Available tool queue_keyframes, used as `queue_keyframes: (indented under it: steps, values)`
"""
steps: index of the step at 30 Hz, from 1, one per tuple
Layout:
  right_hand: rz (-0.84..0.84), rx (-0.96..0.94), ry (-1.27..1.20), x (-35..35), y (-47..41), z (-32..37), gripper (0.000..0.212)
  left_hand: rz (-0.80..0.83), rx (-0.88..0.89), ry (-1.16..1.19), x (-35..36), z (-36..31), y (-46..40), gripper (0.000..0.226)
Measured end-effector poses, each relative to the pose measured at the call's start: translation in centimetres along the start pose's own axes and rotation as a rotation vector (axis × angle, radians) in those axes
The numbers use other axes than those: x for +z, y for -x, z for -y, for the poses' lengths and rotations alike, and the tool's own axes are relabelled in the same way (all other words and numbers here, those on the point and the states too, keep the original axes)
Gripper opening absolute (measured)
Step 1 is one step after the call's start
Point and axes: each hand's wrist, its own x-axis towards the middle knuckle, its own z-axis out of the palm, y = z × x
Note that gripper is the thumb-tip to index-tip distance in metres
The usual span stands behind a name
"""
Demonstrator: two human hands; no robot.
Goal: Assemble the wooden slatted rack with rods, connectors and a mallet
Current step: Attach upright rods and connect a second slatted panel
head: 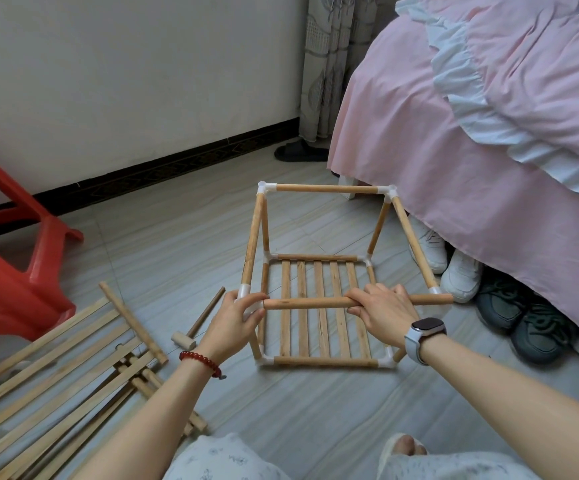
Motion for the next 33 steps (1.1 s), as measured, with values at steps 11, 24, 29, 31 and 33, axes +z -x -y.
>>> queue_keyframes:
  steps: [11,24,29,31,33]
  values:
    - [-0.080,0.013,-0.025,-0.6,0.1,0.3,0.024,0.023,-0.015,-0.054,-0.6,0.1,-0.1,0.040]
    - [-0.142,-0.348,-0.511,-2.5,-3.8,16.4,0.027,-0.333,-0.316,0.172,-7.1,7.4,7.5,0.027]
    - [0.230,-0.249,-0.503,8.4,-4.3,23.0,0.015,-0.275,-0.588,0.044,-4.8,18.8,13.7,0.026]
    - [0.322,-0.107,-0.457,13.1,-5.4,24.2,0.010,-0.237,-0.684,-0.057,-4.0,22.7,14.2,0.034]
    - [0.374,0.049,-0.429,16.6,-6.3,24.5,0.010,-0.203,-0.736,-0.169,-3.6,25.3,13.7,0.043]
